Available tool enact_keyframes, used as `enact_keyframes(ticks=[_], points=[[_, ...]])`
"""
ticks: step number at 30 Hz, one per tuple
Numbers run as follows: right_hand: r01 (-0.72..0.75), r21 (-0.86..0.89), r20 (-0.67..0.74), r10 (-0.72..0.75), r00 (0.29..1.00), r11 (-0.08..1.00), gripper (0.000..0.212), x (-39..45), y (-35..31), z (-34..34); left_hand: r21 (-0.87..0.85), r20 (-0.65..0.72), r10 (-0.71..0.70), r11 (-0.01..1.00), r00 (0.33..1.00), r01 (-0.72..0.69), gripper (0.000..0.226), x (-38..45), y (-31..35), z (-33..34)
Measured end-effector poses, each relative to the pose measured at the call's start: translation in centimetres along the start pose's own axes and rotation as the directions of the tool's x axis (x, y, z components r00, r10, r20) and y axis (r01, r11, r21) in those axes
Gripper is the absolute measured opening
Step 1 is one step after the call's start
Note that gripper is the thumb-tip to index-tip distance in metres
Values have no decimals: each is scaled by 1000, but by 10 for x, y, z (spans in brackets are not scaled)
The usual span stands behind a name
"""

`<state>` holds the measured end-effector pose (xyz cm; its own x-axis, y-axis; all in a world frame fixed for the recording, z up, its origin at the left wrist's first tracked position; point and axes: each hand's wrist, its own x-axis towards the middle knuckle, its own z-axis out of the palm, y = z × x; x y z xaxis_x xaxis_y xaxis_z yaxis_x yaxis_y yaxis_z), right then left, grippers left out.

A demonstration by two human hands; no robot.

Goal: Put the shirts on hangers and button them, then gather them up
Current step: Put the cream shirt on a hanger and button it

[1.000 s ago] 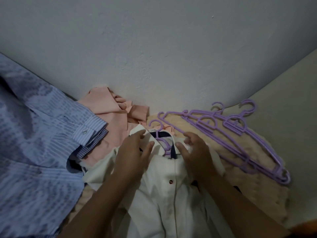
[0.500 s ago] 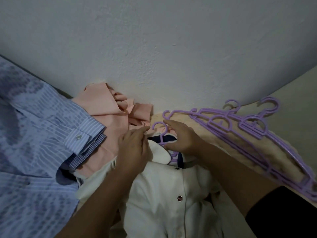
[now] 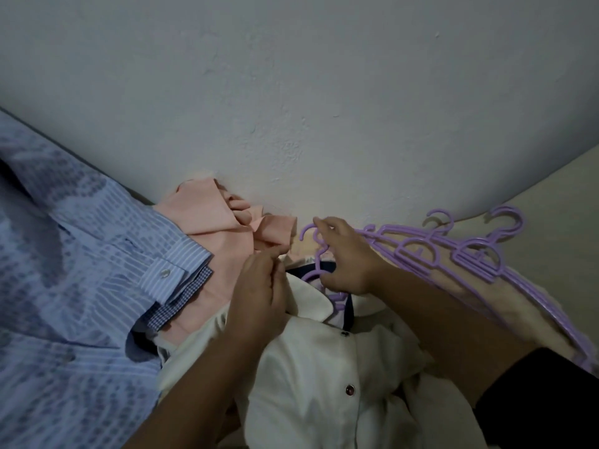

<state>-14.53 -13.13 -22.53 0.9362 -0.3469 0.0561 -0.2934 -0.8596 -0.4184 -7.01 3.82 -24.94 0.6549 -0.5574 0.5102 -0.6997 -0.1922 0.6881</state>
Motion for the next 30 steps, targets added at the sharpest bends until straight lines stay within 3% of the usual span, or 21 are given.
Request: enact_keyframes(ticks=[4,7,11,16,21,26,30], points=[[71,-123,-238,-99,966,990,97,-23,-20,-44,-12,-37,114,993,993,-115,31,12,37,-19],[65,-208,-395,-145,907,976,97,-43,-40,-84,-61,-47,218,973,975,-221,31,20,76,-40],[18,-269,-557,-170,813,963,97,-80,-75,-142,-162,-41,251,954,967,-254,34,26,137,-76],[-3,-368,-625,-245,741,930,97,-132,-125,-201,-76,-92,101,991,991,-108,50,40,200,-123],[-42,-410,-671,-270,691,911,95,-177,-168,-242,144,-98,152,980,984,-137,72,29,253,-161],[-64,-434,-674,-277,685,899,94,-207,-193,-255,168,-81,156,976,984,-141,63,13,275,-177],[-75,-450,-677,-284,679,890,95,-222,-202,-253,352,-52,208,919,977,-177,58,-2,289,-184]])
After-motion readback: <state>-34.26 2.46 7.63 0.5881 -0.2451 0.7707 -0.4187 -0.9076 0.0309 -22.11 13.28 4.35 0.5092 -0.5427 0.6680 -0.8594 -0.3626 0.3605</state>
